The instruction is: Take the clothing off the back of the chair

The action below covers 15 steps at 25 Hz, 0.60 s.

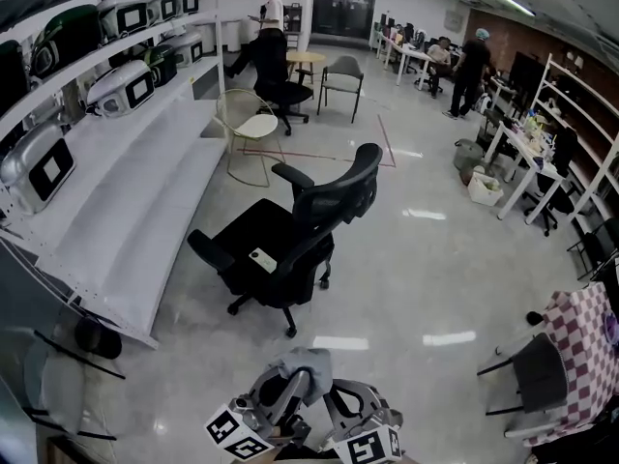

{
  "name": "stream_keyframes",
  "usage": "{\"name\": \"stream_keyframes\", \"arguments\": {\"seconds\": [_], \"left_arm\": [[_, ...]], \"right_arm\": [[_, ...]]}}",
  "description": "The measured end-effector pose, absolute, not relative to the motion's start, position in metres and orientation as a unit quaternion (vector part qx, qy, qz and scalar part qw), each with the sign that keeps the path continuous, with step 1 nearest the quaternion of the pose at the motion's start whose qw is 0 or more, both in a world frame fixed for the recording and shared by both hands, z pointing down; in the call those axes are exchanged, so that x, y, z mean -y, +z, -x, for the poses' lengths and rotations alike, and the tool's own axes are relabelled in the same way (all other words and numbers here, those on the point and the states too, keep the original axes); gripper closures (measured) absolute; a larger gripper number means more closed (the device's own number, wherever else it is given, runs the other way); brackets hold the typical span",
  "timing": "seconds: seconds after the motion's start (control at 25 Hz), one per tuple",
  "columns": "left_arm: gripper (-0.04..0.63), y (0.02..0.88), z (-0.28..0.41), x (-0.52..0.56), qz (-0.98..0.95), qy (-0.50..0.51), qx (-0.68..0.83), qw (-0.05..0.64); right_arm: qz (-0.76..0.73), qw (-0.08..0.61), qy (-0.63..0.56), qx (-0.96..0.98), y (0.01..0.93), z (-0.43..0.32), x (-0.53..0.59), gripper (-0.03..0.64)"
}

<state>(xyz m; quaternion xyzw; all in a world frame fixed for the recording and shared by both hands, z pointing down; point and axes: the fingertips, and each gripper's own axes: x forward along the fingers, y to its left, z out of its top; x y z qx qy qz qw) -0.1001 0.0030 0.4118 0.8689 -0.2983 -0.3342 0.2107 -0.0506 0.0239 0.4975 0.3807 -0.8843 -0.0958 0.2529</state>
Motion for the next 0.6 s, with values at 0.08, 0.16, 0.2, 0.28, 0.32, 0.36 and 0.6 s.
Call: {"name": "stream_keyframes", "arguments": {"seconds": [0.08,0.16,0.2,0.28,0.32,0.36,0.6], "left_arm": [[0.568,0.411,0.095,-0.009,-0.867,-0.335,0.306,0.206],[0.569,0.411,0.093,-0.018,-0.863,-0.337,0.317,0.202],[0.568,0.411,0.092,-0.024,-0.862,-0.336,0.323,0.198],[0.569,0.412,0.089,-0.032,-0.86,-0.332,0.338,0.191],[0.569,0.412,0.087,-0.034,-0.857,-0.33,0.348,0.188],[0.568,0.413,0.085,-0.038,-0.854,-0.328,0.358,0.186],[0.568,0.415,0.075,-0.061,-0.853,-0.314,0.375,0.183]], "right_arm": [[-0.377,0.247,-0.099,0.887,0.497,0.045,-0.028,0.6],[-0.371,0.241,-0.101,0.891,0.496,0.04,-0.035,0.6],[-0.367,0.237,-0.102,0.894,0.495,0.038,-0.038,0.6],[-0.359,0.229,-0.103,0.899,0.494,0.032,-0.045,0.6],[-0.355,0.225,-0.103,0.901,0.494,0.028,-0.047,0.6],[-0.351,0.221,-0.104,0.904,0.493,0.025,-0.05,0.6],[-0.341,0.208,-0.096,0.912,0.495,0.02,-0.061,0.6]]}}
